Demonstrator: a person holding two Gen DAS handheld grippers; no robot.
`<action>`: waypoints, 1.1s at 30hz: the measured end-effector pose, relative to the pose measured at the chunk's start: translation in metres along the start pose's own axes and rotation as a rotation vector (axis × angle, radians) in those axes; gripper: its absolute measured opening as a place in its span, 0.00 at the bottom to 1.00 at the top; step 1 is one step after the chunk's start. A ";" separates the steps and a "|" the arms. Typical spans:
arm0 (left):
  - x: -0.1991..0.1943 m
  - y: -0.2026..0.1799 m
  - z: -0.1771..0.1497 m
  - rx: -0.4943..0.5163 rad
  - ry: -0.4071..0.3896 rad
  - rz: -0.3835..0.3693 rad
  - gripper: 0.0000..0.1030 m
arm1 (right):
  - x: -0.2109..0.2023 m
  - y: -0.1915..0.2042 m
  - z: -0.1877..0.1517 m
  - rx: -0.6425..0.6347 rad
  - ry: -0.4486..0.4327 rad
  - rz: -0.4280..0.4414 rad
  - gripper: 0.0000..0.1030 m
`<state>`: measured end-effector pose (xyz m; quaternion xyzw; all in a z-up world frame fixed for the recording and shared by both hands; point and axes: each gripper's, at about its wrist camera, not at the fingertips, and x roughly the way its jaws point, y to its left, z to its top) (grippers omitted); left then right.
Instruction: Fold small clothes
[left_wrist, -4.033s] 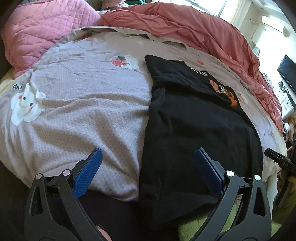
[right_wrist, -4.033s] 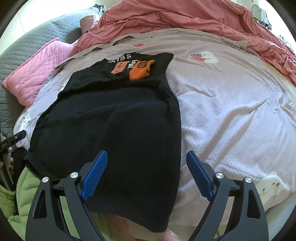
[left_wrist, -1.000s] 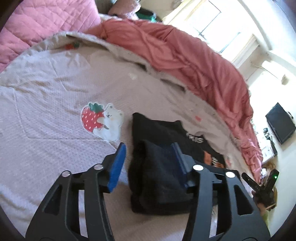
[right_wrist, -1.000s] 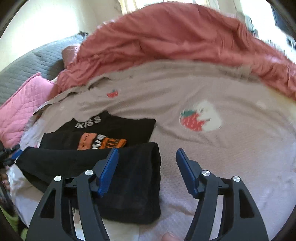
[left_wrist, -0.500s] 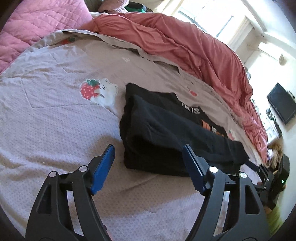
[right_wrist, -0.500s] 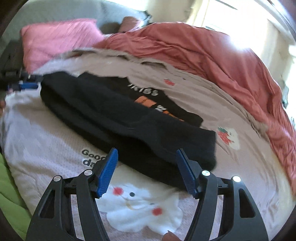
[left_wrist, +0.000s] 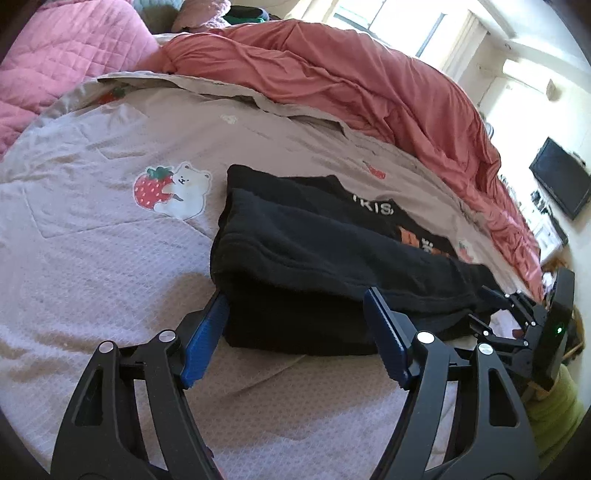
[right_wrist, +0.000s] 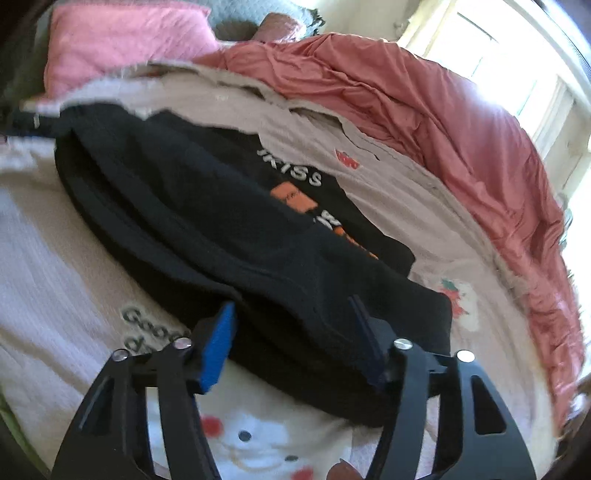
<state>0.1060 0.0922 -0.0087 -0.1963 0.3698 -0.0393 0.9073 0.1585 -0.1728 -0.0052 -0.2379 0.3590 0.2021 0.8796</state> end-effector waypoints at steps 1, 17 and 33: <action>-0.001 0.001 0.001 -0.004 -0.007 -0.005 0.61 | 0.001 -0.003 0.002 0.011 -0.002 0.005 0.48; 0.019 0.014 0.047 -0.102 -0.052 -0.045 0.04 | 0.021 -0.043 0.055 0.119 -0.065 0.053 0.10; 0.041 0.067 0.072 -0.261 -0.094 -0.019 0.30 | 0.101 -0.101 0.087 0.339 0.021 -0.060 0.49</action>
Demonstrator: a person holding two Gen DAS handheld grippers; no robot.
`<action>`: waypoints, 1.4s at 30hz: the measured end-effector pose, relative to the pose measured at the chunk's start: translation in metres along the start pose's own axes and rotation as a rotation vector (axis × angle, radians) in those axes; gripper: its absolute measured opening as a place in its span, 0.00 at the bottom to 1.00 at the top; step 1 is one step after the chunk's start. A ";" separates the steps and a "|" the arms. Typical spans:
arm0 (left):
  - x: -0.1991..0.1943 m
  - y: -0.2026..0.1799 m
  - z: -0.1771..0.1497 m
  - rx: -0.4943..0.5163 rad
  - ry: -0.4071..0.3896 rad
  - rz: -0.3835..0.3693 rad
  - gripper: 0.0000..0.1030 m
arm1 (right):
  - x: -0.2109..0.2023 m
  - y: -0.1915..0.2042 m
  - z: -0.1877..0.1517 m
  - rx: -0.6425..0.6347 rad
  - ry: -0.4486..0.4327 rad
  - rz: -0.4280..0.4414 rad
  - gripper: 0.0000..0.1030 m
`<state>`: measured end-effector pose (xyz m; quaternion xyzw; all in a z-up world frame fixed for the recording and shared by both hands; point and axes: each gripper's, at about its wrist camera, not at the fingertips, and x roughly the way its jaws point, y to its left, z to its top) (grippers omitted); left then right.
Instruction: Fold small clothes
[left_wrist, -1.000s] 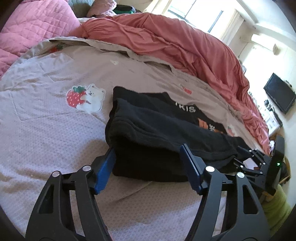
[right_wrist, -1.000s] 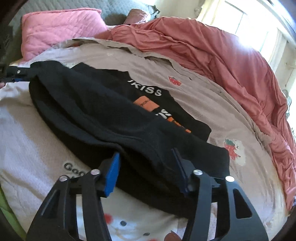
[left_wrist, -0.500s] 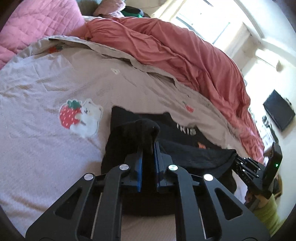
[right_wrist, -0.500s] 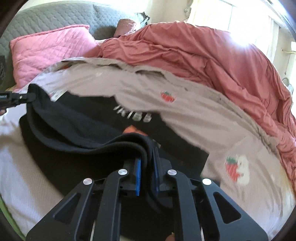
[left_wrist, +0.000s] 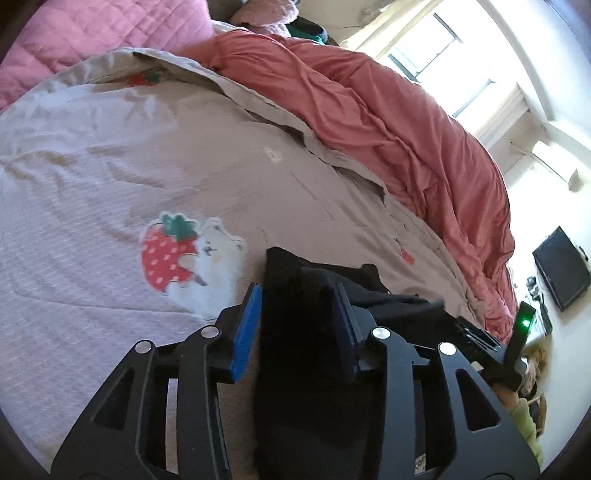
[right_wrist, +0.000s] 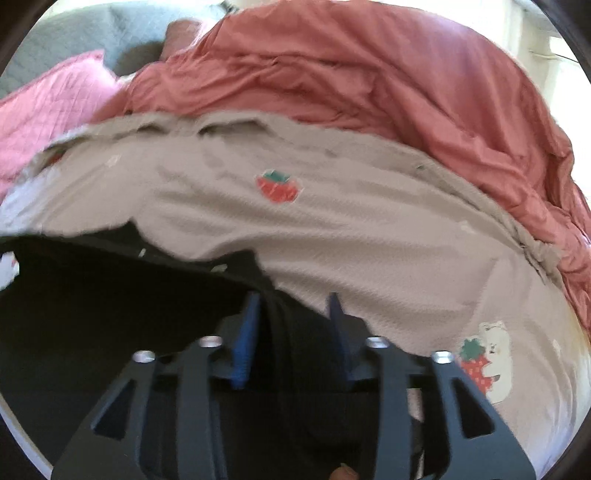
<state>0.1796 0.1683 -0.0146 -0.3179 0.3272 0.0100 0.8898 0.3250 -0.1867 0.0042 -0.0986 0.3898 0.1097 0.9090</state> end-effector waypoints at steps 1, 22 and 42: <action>-0.002 0.001 0.000 0.005 -0.009 0.017 0.30 | -0.004 -0.006 0.001 0.024 -0.014 0.001 0.49; 0.030 -0.013 -0.020 0.155 0.113 0.108 0.56 | -0.020 -0.086 -0.043 0.259 0.036 0.044 0.60; 0.027 -0.037 -0.010 0.311 0.018 0.188 0.04 | 0.001 -0.085 -0.022 0.257 0.014 0.060 0.08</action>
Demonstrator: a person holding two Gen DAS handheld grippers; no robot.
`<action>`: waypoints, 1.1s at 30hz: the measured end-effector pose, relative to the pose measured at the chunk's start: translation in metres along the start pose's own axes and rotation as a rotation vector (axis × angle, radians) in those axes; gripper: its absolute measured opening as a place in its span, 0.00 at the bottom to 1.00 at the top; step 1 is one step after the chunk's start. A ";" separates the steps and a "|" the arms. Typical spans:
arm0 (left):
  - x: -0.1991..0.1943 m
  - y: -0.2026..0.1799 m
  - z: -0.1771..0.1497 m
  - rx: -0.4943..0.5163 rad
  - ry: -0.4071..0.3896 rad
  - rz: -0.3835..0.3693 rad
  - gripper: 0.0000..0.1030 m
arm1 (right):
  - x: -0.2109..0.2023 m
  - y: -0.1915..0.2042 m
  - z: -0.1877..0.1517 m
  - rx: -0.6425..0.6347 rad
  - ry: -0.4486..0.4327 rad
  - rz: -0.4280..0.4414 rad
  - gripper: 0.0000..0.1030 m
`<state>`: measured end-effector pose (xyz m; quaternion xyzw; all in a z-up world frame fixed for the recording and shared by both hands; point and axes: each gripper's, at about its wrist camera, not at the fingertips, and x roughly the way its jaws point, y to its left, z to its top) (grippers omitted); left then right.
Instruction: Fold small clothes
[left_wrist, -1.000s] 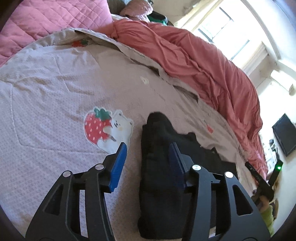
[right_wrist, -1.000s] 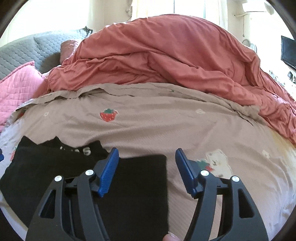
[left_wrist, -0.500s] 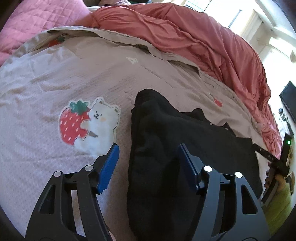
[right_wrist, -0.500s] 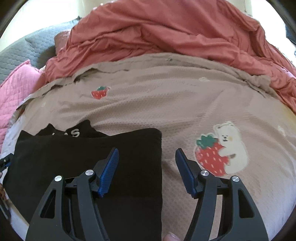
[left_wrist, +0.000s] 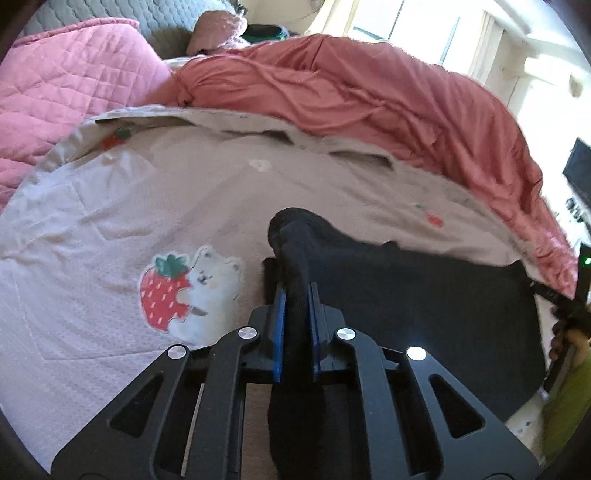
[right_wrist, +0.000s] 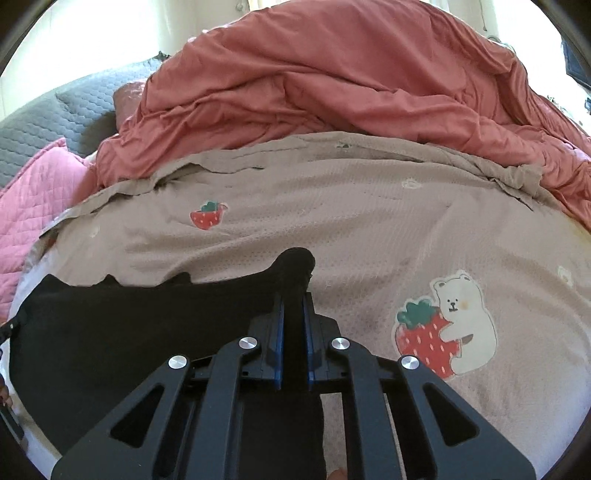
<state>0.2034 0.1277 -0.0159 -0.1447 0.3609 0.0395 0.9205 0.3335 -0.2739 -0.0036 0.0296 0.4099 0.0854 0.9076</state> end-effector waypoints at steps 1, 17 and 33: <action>0.004 0.002 -0.002 -0.005 0.018 0.014 0.04 | 0.010 0.001 -0.002 -0.003 0.032 -0.017 0.08; -0.009 0.013 -0.010 -0.040 0.018 0.050 0.17 | -0.002 0.004 -0.018 -0.011 0.040 -0.127 0.42; -0.060 -0.006 -0.013 -0.032 -0.080 0.009 0.40 | -0.099 0.017 -0.055 -0.026 -0.079 -0.034 0.60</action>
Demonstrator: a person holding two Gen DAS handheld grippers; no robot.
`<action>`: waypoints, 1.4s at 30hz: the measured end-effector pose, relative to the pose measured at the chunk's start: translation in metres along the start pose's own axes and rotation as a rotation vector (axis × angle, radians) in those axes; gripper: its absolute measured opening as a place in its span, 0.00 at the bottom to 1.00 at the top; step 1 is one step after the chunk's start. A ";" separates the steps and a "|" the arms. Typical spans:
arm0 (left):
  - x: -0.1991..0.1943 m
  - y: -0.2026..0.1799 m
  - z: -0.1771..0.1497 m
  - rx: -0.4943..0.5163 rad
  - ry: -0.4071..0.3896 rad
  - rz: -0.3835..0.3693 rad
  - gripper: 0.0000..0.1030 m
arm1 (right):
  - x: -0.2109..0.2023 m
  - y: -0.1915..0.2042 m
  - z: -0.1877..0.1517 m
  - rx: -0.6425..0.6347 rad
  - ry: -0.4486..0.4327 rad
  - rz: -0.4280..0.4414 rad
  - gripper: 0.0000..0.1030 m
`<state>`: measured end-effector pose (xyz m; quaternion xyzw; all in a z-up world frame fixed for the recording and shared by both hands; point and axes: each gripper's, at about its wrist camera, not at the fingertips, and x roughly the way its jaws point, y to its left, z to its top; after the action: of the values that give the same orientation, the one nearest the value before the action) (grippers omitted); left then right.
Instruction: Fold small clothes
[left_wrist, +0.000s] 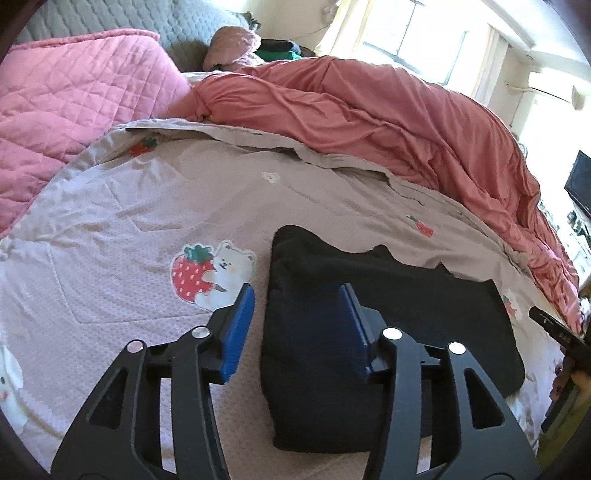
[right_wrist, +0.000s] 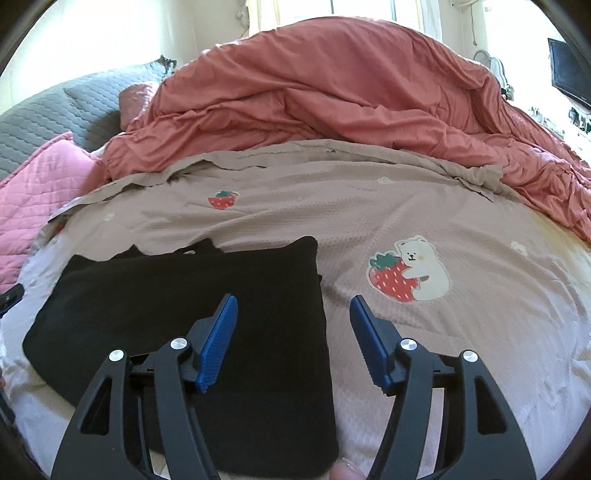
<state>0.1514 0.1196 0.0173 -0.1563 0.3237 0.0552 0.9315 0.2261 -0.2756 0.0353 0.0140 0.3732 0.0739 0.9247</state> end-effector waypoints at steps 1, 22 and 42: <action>-0.001 -0.003 -0.001 0.006 -0.003 -0.003 0.40 | -0.003 0.001 -0.002 -0.004 -0.001 0.004 0.60; 0.030 -0.032 -0.049 0.145 0.197 0.044 0.58 | -0.012 0.046 -0.047 -0.063 0.079 0.088 0.67; 0.028 -0.028 -0.058 0.124 0.213 0.018 0.68 | -0.004 0.047 -0.069 -0.078 0.185 0.080 0.75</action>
<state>0.1449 0.0746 -0.0362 -0.1002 0.4252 0.0264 0.8992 0.1695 -0.2313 -0.0080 -0.0138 0.4530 0.1263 0.8824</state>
